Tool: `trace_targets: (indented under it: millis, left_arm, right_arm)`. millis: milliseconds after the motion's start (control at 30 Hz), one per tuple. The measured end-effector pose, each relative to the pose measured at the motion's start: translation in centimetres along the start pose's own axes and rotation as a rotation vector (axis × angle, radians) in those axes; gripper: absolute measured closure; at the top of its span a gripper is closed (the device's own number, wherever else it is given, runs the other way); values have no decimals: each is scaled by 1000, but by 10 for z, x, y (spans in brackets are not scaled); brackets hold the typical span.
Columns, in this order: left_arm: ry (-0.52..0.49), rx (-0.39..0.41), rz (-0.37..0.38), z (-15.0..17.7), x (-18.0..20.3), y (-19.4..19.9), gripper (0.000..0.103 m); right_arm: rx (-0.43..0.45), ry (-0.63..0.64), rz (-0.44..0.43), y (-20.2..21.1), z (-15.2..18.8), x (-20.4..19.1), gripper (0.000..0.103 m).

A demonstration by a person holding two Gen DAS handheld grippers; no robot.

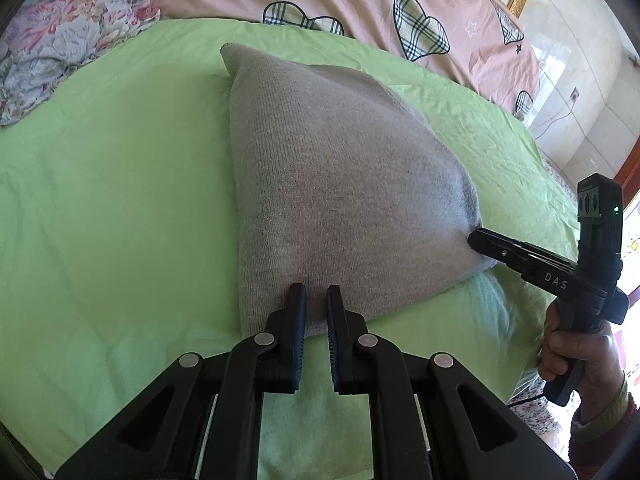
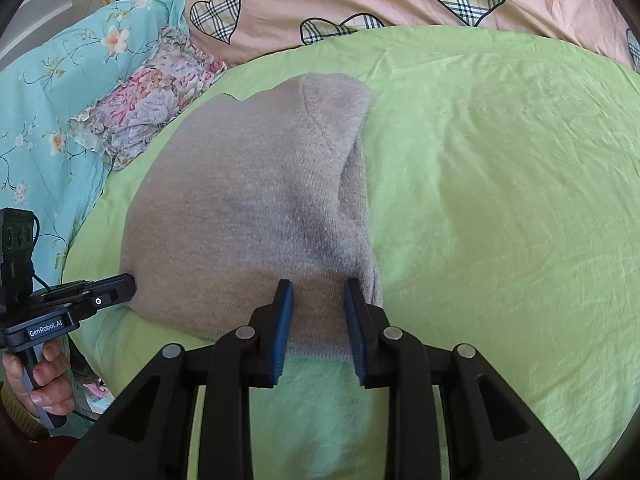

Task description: Fold small clothes

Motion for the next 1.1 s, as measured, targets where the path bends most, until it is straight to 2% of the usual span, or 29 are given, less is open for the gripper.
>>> trace_targets:
  millis: [200,233,267,333,400,533,667,800,933,1100]
  left_arm:
    - [16,-29,-31,14,-3,13,90]
    - [12,-25,-40,17,-2,17,84]
    - [6,-19,-57,21,-2,21,72]
    - [-5,-3,-84,28,-2,29,58]
    - [-6,0,-81,34,0,36,57]
    - [-16,0,-108,41,2,44,41]
    - [-5,-6,-121,50,-6,53,32]
    - [27,0,-151,52,-21,58,30]
    - [27,35,-190,46,-25,64,28]
    - [3,61,-205,34,-19,63,22]
  right_arm:
    - [-47,-9,37,20,11,-3,75]
    - [-49,-15,39,24,14,-4,74]
    - [-48,-20,39,30,17,-4,72]
    - [-42,-25,33,40,23,-9,64]
    - [-39,-29,31,50,31,-16,48]
    - [-53,-31,29,57,43,-29,36]
    - [-73,-15,27,60,56,-41,26]
    - [-91,1,28,59,69,-46,16]
    - [-101,-7,17,54,68,-47,15]
    - [-60,10,8,52,49,-52,10]
Point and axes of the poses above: each gripper's, at about its wrist camera, not at the fingertips, and y roughly against the way its jaws point, x to its right, z to its underside, the point moved 8 cm from there along -y, roughly the way its jaws point, and after that the axes turned 7 degrees about y, right-handed, at the moved point
